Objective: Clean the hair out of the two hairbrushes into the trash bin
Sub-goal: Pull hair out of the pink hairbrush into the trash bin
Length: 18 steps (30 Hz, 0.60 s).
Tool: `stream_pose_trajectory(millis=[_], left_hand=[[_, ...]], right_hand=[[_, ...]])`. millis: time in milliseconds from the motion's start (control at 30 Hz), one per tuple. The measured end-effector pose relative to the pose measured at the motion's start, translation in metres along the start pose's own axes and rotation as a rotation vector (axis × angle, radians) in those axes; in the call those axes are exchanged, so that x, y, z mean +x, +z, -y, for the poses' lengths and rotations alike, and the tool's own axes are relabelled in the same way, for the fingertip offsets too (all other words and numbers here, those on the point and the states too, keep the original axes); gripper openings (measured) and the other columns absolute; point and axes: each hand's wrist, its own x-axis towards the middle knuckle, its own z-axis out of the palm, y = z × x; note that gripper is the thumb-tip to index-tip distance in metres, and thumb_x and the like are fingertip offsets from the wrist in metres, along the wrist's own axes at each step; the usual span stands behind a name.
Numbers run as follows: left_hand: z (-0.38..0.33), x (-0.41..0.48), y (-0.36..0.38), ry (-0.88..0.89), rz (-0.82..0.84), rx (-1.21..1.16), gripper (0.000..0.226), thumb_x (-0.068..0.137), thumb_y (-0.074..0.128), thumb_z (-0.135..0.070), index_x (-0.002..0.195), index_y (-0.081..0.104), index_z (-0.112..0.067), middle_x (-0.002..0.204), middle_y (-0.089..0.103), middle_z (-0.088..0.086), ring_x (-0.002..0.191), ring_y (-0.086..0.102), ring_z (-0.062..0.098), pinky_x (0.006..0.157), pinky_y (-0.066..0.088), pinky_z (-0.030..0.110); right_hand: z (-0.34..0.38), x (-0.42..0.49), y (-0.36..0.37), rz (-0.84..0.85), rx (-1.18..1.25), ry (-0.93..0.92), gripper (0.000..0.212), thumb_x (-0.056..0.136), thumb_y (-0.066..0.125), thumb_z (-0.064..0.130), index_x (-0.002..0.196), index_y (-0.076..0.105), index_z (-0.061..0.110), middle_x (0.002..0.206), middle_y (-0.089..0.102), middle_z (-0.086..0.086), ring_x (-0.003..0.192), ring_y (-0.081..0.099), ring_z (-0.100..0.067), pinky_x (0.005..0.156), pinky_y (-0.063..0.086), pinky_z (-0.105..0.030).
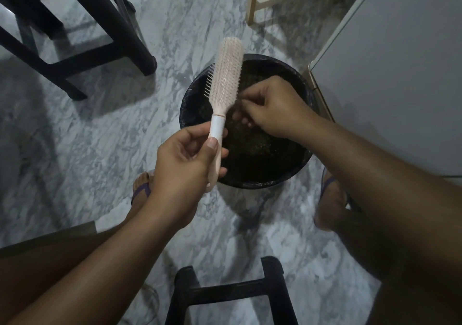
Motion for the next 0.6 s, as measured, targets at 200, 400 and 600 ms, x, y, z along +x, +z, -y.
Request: stream_pose_trajectory(millis=[200, 400, 600], left_hand=[[-0.016, 0.003, -0.007, 0.138, -0.041, -0.078, 0.022, 0.098, 0.058, -0.008, 0.118, 0.066, -0.013, 0.112, 0.076, 0.001, 0.088, 0.074, 0.015, 0.063, 0.059, 0.03], [-0.01, 0.006, -0.007, 0.067, -0.045, -0.041, 0.023, 0.098, 0.058, -0.008, 0.12, 0.066, -0.009, 0.109, 0.077, 0.001, 0.088, 0.074, 0.017, 0.064, 0.061, 0.032], [0.002, 0.004, -0.004, -0.017, -0.021, -0.001, 0.024, 0.098, 0.058, -0.006, 0.121, 0.065, -0.006, 0.11, 0.076, 0.002, 0.087, 0.074, 0.016, 0.067, 0.064, 0.035]], right_hand=[[-0.037, -0.006, 0.01, 0.399, -0.706, 0.337, 0.016, 0.092, 0.064, 0.014, 0.103, 0.071, 0.006, 0.079, 0.065, -0.002, 0.083, 0.069, -0.023, 0.064, 0.05, -0.028], [-0.032, -0.004, 0.012, 0.444, -0.726, 0.265, 0.106, 0.085, 0.078, 0.037, 0.158, 0.006, 0.01, 0.155, 0.037, -0.018, 0.141, 0.04, -0.033, 0.113, 0.038, -0.038], [-0.022, 0.004, 0.001, 0.08, -0.526, 0.046, 0.043, 0.093, 0.069, 0.023, 0.135, 0.061, 0.014, 0.127, 0.068, -0.01, 0.116, 0.065, -0.02, 0.1, 0.049, -0.025]])
